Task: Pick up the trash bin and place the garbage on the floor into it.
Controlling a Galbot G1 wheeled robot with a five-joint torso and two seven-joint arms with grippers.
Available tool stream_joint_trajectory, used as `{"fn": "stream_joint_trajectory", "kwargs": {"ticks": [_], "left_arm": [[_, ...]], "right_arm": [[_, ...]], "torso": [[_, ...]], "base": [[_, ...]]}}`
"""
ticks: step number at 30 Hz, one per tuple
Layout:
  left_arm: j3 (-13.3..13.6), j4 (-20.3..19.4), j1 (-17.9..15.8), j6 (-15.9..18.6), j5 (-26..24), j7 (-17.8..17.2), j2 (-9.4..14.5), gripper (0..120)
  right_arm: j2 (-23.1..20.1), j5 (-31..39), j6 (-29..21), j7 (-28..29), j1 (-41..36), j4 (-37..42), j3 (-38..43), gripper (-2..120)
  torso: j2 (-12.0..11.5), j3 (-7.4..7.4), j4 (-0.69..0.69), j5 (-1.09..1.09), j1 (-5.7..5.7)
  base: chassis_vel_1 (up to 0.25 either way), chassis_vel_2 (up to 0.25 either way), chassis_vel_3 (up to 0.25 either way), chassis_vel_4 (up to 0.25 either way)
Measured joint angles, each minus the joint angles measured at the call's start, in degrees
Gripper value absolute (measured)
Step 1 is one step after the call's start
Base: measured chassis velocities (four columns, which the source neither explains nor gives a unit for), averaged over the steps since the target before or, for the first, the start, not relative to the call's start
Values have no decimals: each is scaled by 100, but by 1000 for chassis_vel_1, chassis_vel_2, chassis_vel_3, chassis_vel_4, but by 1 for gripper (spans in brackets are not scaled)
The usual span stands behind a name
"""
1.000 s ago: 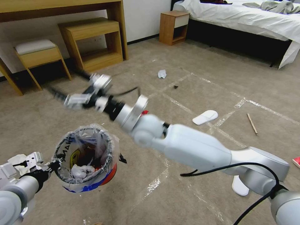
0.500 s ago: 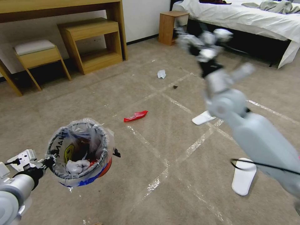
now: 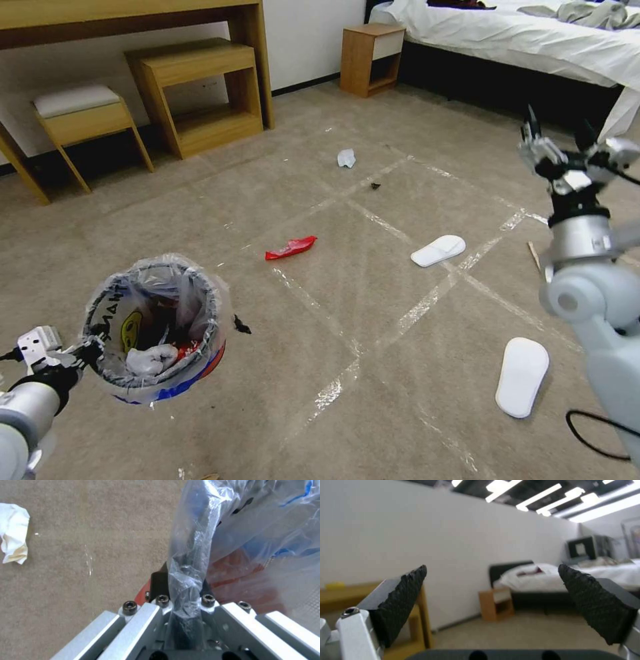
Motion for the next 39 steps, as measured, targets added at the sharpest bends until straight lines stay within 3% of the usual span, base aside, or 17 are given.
{"fn": "stream_joint_trajectory", "kwargs": {"ticks": [6, 13, 25, 31, 39], "left_arm": [[-23, 42, -11, -70, 125, 60, -54, 1], [-11, 31, 6, -126, 306, 128, -154, 1], [18, 46, 28, -188, 508, 185, -291, 1], [24, 81, 26, -202, 523, 194, -303, 1], [75, 143, 5, -216, 564, 208, -313, 1]], "right_arm": [[383, -576, 118, -13, -1079, 290, 82, 100], [964, -1418, 904, -640, -1920, 275, -145, 100], [1536, -2245, 1487, -1001, -2276, -172, -313, 100], [1735, -2458, 1516, -1013, -2257, -342, -348, 90], [1810, -2514, 1527, -1053, -2222, -405, -414, 91]], "torso": [[0, 0, 0, 0, 0], [0, 0, 0, -2, 0], [0, 1, 0, -2, 0], [0, 1, 0, -1, 0], [0, 0, 0, -2, 0]], "base": [[0, 0, 0, 0], [0, 0, 0, 0], [0, 0, 0, 0], [0, 0, 0, 0], [0, 0, 0, 0]]}}
